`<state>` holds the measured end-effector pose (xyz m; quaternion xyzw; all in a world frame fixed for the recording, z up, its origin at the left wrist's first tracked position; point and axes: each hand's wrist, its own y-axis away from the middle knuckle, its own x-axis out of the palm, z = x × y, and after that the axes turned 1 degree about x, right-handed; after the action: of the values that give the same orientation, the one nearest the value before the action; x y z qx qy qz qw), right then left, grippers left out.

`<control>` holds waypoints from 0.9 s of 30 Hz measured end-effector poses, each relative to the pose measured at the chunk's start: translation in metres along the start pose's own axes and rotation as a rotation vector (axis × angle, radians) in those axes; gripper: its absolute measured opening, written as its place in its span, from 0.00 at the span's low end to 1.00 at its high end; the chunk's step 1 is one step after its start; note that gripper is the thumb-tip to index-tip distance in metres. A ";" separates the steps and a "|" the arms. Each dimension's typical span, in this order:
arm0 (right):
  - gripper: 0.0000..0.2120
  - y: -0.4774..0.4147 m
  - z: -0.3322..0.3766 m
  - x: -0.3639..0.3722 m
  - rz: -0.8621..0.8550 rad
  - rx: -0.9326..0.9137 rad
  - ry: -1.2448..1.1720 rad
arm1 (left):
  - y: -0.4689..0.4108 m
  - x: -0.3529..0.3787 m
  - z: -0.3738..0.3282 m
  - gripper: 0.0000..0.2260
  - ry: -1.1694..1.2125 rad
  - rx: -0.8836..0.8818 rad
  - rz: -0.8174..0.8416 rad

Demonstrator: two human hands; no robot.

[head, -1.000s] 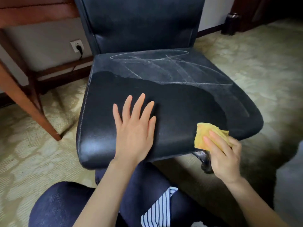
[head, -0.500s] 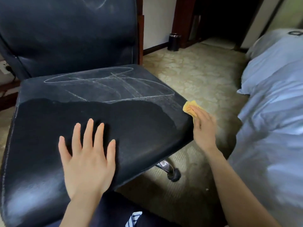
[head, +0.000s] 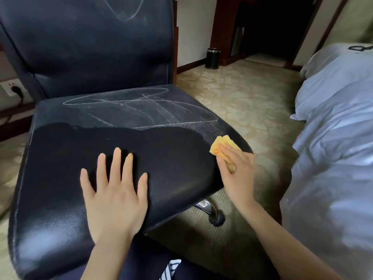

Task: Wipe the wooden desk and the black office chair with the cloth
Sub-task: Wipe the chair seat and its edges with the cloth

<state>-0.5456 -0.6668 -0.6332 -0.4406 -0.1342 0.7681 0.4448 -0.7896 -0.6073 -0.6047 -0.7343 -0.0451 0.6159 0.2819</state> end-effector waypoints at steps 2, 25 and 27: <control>0.14 0.031 0.010 0.008 -0.087 -0.140 -0.057 | 0.001 0.001 0.004 0.26 -0.013 0.005 0.001; 0.15 -0.143 -0.034 0.020 0.281 0.446 -0.121 | -0.001 0.002 0.010 0.26 0.021 -0.003 -0.046; 0.16 -0.148 -0.038 0.022 0.324 0.445 -0.126 | -0.001 0.002 0.010 0.26 0.016 -0.003 -0.048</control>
<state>-0.4364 -0.5719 -0.5793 -0.2990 0.0826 0.8657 0.3928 -0.7979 -0.6024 -0.6068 -0.7384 -0.0612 0.6030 0.2956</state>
